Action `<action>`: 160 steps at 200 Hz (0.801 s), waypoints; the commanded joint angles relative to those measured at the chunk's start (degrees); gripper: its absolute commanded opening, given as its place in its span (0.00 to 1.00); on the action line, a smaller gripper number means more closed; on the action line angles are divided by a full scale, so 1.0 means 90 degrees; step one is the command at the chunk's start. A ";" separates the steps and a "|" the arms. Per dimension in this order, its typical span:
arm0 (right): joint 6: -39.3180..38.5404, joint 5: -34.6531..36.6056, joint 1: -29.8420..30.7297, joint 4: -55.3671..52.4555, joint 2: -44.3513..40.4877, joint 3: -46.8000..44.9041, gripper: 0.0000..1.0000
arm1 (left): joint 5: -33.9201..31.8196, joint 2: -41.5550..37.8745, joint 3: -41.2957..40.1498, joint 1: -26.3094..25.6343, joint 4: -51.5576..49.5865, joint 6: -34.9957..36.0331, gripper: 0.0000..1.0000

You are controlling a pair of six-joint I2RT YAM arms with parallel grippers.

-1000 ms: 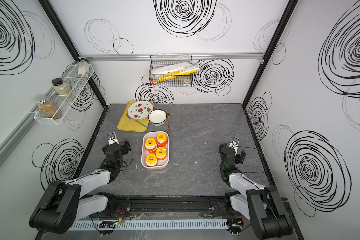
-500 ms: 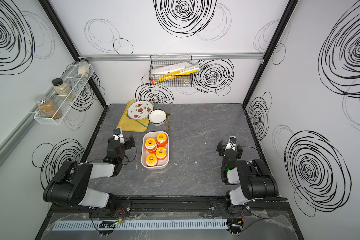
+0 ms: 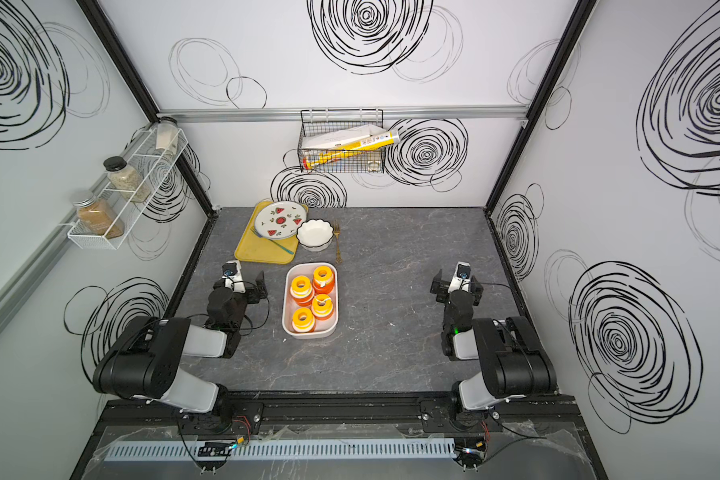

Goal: Put the sealing tape into the storage box
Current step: Reset both arms

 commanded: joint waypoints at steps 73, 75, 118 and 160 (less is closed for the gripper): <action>-0.0022 -0.0035 -0.0023 0.0016 -0.0066 0.0027 1.00 | 0.0142 -0.0049 0.0126 0.0054 0.0247 -0.0072 0.99; -0.0029 -0.0034 -0.0023 0.0017 -0.0065 0.0027 1.00 | 0.0138 -0.0042 0.0127 0.0055 0.0243 -0.0070 0.99; -0.0022 -0.0034 -0.0026 -0.0023 -0.0046 0.0069 1.00 | 0.0137 -0.0044 0.0127 0.0054 0.0248 -0.0067 0.99; -0.0031 -0.0051 -0.0023 -0.0005 -0.0066 0.0043 1.00 | 0.0137 -0.0048 0.0127 0.0057 0.0248 -0.0068 0.99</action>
